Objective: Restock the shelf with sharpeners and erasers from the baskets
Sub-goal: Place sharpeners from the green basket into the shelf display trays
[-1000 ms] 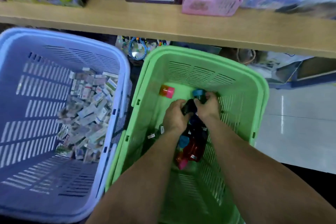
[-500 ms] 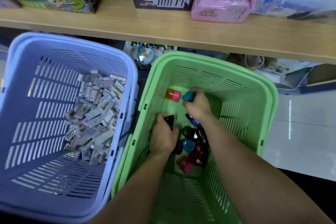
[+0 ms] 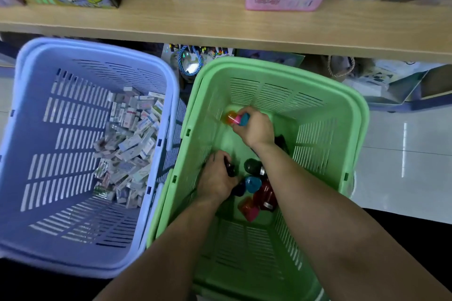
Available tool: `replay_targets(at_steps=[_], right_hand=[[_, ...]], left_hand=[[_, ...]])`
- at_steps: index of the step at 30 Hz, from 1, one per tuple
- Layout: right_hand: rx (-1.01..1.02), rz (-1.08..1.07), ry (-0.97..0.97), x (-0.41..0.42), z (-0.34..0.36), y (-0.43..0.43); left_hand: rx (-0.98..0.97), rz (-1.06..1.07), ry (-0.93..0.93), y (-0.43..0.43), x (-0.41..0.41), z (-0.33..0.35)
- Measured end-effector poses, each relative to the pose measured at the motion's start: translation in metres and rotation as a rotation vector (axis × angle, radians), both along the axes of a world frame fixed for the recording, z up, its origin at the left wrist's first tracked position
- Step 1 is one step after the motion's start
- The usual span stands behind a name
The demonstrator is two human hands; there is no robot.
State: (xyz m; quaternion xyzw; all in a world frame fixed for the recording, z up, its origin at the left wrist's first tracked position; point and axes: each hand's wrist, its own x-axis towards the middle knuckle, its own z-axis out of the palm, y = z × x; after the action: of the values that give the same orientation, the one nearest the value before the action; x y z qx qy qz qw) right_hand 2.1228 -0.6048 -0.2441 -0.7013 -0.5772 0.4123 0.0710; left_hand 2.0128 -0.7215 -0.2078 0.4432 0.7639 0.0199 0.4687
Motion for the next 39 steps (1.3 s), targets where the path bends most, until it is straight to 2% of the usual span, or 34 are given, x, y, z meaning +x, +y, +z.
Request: replay_targets(at_steps=[3,8,11,19,23,27,33,39], right_hand=[[-0.057,-0.055,0.028,0.011,0.001,0.000],[-0.168,-0.232,0.091,0.034,0.003,-0.016],[-0.166,-0.304,0.104,0.039,0.009,-0.028],[-0.128,-0.434,0.217,0.046,0.035,-0.042],[-0.095,-0.420,0.266,0.053,0.067,-0.045],[-0.017,-0.381,0.288,0.064,0.124,-0.044],[0.157,-0.327,0.396,0.076,0.242,-0.035],[0.120,-0.239,0.579,0.066,0.325,-0.068]], left_hand=[[-0.075,-0.099,0.012,-0.002,-0.003,-0.003],[-0.177,-0.145,-0.030,-0.001,-0.004,-0.008],[-0.224,-0.163,-0.070,-0.001,0.000,-0.009],[-0.180,-0.234,-0.010,-0.004,0.001,-0.001],[-0.146,-0.138,-0.111,0.002,0.005,0.016],[-0.032,0.064,-0.318,0.026,0.007,0.068],[0.243,0.167,-0.536,0.054,-0.010,0.191],[0.340,0.269,-0.716,0.046,-0.046,0.278]])
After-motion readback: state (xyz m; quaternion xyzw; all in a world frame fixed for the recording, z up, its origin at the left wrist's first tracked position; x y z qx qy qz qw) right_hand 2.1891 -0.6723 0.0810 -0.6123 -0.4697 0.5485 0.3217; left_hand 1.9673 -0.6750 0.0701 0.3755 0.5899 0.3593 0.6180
